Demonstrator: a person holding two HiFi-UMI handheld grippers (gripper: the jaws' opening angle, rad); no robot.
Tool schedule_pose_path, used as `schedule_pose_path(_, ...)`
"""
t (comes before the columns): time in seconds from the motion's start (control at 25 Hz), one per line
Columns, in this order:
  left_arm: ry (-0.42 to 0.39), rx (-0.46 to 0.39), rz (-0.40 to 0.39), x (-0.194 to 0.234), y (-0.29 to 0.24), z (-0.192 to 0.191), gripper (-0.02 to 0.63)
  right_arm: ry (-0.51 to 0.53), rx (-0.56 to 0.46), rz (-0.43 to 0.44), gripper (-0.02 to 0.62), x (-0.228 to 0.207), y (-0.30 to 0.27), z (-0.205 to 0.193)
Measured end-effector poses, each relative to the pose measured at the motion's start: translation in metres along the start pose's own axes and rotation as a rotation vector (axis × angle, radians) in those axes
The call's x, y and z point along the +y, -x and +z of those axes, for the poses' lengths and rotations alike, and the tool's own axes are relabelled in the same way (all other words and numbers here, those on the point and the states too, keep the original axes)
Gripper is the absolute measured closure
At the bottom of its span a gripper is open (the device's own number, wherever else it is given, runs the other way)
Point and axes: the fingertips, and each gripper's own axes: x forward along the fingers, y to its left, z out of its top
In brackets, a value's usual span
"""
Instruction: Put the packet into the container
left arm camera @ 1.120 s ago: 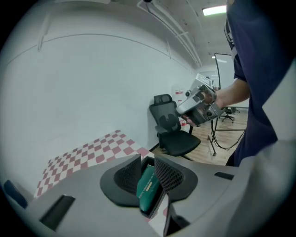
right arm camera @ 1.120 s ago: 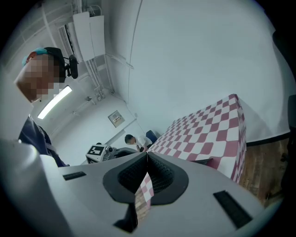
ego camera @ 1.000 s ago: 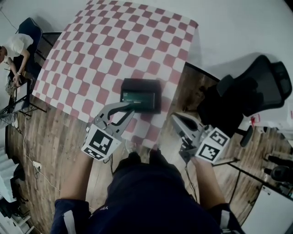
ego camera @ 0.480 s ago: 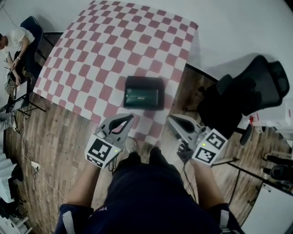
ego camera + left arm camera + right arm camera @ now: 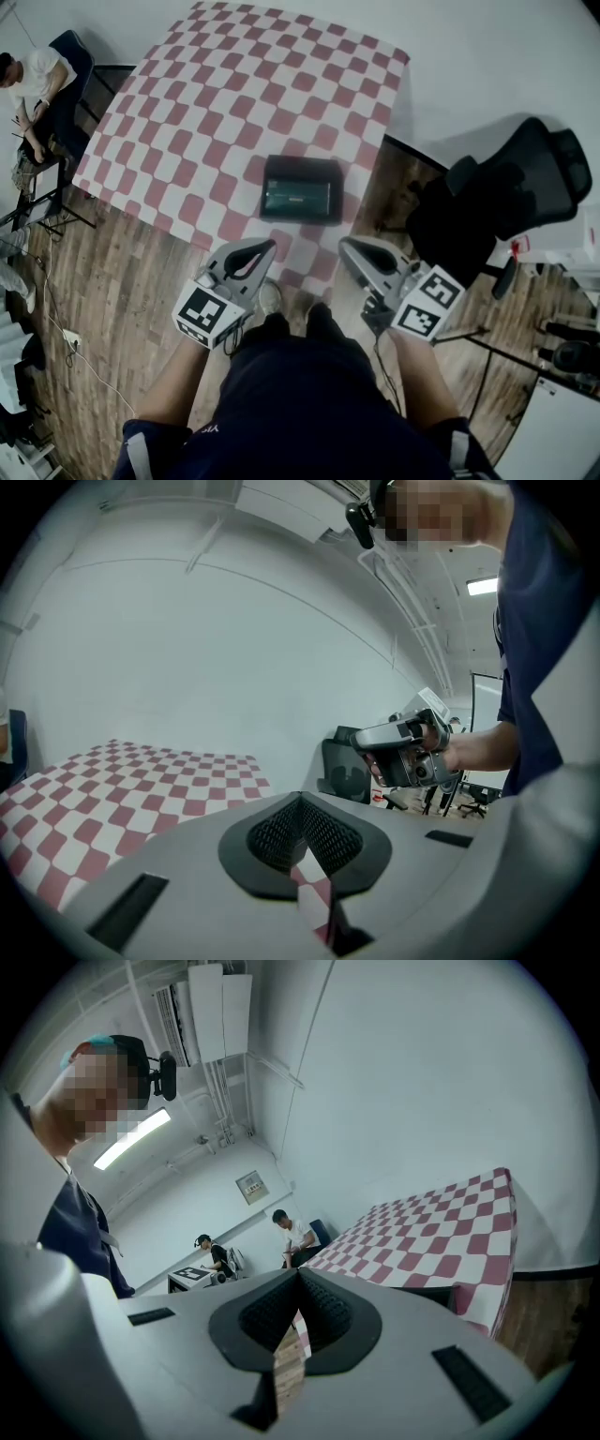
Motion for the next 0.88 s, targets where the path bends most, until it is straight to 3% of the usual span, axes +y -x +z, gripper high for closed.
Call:
schedule_pose_path(0.48,-0.042,-0.031,-0.011,0.002,0.004,0.006,0.581,-0.017,0.010,0.003,0.578,0.001,-0.004,-0.007)
schedule_pose_path(0.88,-0.018,-0.015,-0.015,0.002,-0.002,0.005,0.582,-0.032,0.021,0.008,0.580,-0.003,-0.006,-0.010)
